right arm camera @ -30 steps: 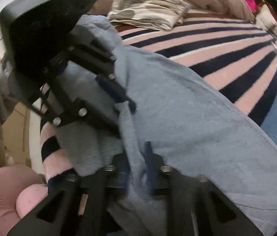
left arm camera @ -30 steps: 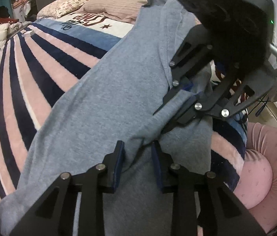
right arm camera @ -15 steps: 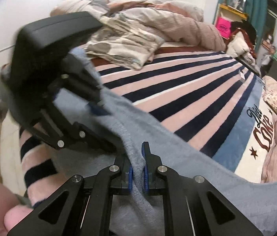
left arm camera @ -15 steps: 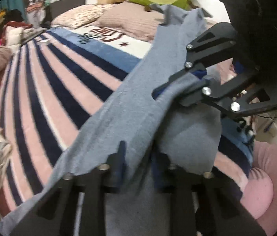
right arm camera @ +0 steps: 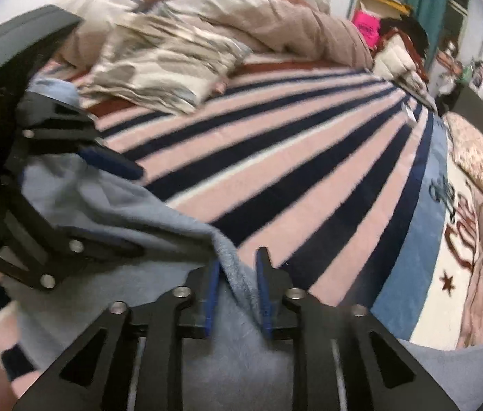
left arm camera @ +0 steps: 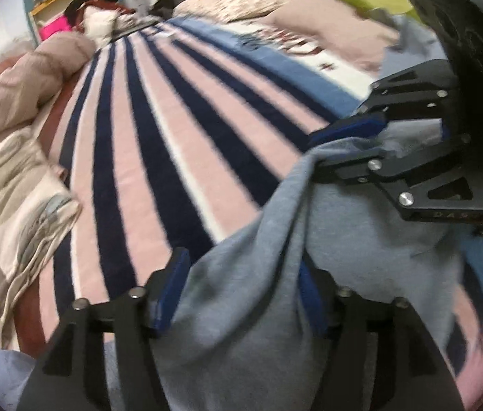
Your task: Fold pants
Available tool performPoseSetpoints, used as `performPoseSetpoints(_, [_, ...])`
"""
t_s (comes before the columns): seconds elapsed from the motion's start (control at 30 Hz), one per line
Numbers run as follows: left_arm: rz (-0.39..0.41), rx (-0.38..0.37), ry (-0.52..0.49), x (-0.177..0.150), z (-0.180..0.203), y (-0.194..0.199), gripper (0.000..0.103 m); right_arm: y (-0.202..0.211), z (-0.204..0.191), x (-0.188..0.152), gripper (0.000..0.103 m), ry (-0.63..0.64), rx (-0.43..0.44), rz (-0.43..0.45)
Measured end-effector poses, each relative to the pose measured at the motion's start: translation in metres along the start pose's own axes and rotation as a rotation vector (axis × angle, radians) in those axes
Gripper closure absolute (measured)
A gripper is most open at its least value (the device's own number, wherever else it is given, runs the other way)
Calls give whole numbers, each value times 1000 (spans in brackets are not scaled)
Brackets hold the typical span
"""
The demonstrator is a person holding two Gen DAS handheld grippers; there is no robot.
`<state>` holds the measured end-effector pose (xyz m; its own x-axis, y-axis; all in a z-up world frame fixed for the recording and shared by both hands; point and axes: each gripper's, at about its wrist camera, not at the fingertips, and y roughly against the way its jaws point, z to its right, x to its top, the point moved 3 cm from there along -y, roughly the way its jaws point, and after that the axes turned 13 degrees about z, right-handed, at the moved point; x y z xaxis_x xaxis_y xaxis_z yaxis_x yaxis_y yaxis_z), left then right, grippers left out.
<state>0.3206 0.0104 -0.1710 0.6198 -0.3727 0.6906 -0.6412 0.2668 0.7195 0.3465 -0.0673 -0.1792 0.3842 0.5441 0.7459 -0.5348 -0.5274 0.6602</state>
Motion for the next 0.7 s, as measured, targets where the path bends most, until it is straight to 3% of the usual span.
performPoseSetpoints(0.13, [2,6,29,-6,-7,-8,32,-8,29,-15,50,-105,-54,-22])
performPoseSetpoints(0.27, [89,15,85,1,-13,17,32,40,51,-18,45,-179,-93,33])
performPoseSetpoints(0.37, [150,9,97,8,-6,41,31,100,68,-26,44,-199,-183,81])
performPoseSetpoints(0.5, [200,-51,76,20,20,62,31,155,84,-48,43,-217,-276,57])
performPoseSetpoints(0.6, [252,-17,39,31,39,76,30,186,96,-70,36,-214,-372,31])
performPoseSetpoints(0.7, [262,-140,41,41,64,75,26,212,115,-90,35,-252,-468,31])
